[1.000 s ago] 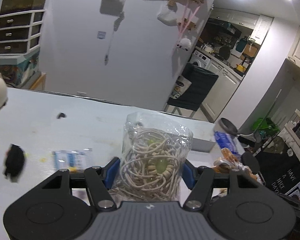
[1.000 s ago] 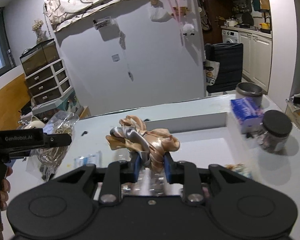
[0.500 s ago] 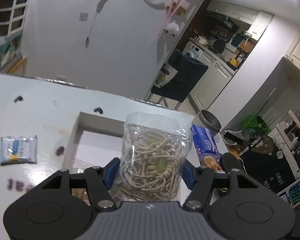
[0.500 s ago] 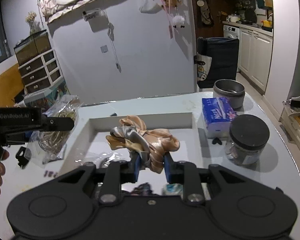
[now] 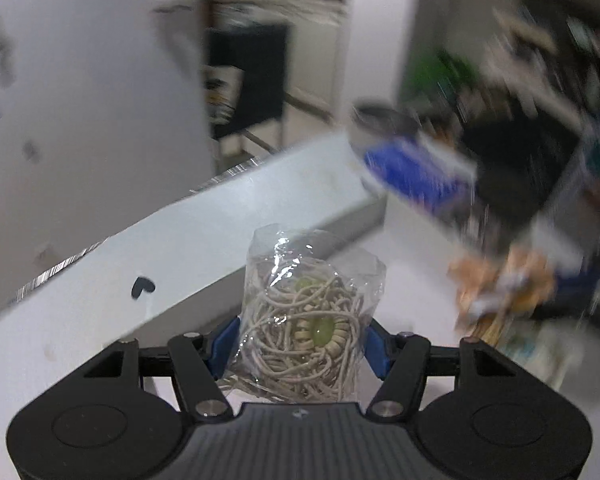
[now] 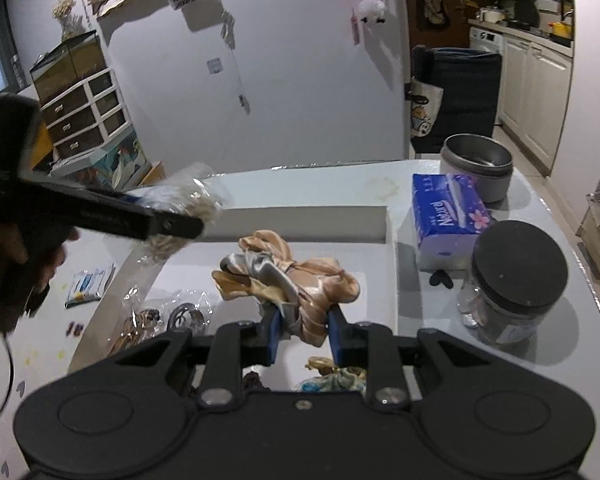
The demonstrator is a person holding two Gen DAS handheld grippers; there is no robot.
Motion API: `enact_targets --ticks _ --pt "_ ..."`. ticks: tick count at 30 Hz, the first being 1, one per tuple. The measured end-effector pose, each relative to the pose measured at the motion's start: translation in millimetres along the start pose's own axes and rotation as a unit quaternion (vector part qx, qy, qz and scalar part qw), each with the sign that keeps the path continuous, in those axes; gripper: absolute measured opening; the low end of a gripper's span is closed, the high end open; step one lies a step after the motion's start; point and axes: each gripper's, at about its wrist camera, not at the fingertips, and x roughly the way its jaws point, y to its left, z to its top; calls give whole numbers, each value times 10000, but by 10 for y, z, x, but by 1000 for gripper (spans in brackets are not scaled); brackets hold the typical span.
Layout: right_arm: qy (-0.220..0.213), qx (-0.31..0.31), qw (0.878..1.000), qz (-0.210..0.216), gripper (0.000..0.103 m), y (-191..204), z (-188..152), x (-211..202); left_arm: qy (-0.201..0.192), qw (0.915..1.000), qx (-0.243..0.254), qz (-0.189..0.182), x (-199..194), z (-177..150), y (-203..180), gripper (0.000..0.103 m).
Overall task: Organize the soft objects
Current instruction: 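Lower both items into the white tray and open both tools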
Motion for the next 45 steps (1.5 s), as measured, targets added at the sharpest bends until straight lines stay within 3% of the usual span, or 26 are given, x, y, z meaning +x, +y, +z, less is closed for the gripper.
enact_targets --ticks 6,12,13,16,19,23,26,30,32,33,35,40,45 --pt "204 -78 9997 129 25 -32 19 198 565 9882 1400 -254 370 3 76 64" --pt "515 -346 9976 302 26 3 35 388 761 9794 1804 -499 509 41 277 66" --pt "551 -389 9971 348 25 25 43 409 777 9790 1808 -527 525 41 309 66" --pt "684 -567 9944 566 26 112 73 488 862 9803 1734 -394 580 26 403 84" --pt "815 -671 9920 694 27 208 86 579 862 9844 1476 -425 593 -20 464 88" --pt "1118 -315 9905 731 54 204 78 720 660 9907 1134 -369 509 -92 501 88" --pt "1196 -115 9909 603 64 172 74 749 296 9971 612 -354 359 -112 547 88" --pt "1093 219 9918 622 64 87 97 695 -135 9978 -460 -467 208 -95 588 81" --pt "1038 460 9915 641 61 34 108 681 -94 9943 -945 -483 229 -72 558 66" --pt "1014 557 9913 620 59 10 117 677 -63 9922 -1150 -474 253 -69 538 63" --pt "1008 746 9909 492 44 -45 128 698 -71 9890 -1433 -369 301 -62 468 60" --pt "1290 827 9875 381 38 -61 81 820 -5 9929 -1182 102 463 -8 242 60" --pt "1472 707 9857 413 38 54 -4 902 200 9990 222 342 529 -135 -7 61"
